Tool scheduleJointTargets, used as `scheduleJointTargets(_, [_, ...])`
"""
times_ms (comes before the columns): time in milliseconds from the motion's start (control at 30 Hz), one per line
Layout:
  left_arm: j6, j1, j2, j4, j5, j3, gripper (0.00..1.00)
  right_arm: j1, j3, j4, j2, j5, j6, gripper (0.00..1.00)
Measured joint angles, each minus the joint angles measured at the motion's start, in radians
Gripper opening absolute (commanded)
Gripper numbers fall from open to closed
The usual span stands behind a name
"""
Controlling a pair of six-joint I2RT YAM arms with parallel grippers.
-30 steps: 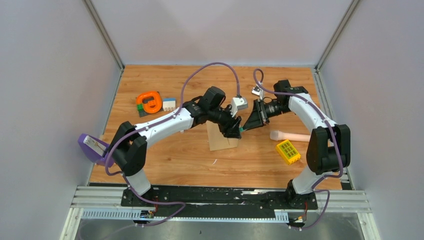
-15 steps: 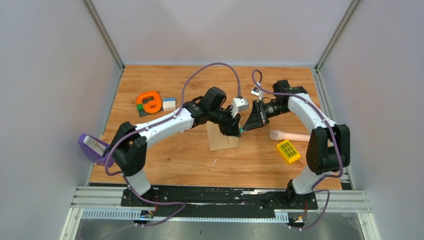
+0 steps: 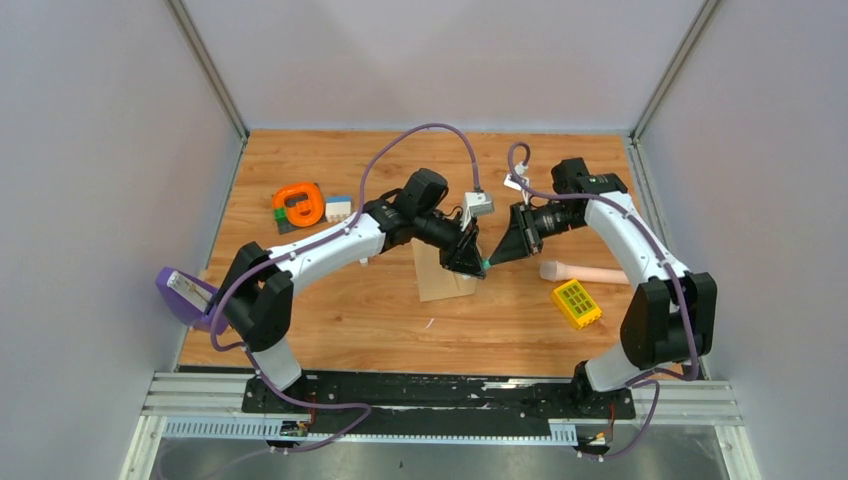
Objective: Place the letter into the envelope and seal it
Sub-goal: Unscrew the solid glue.
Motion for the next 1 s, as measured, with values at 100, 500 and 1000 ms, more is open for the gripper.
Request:
scheduleJointTargets(100, [-0.019,0.002,0.0,0.012,0.043,0.0,0.0,0.003,0.0,-0.013,-0.028,-0.002,-0.05,0.03])
scheduleJointTargets(500, [-0.075,0.005,0.0,0.076,0.168,0.0,0.0,0.005,-0.005,-0.042,-0.144,-0.034,-0.298,0.05])
scheduleJointTargets(1000, [-0.073,0.002,0.0,0.054,0.15,0.0,0.0,0.005,-0.024,-0.043,-0.147,-0.053,-0.374,0.0])
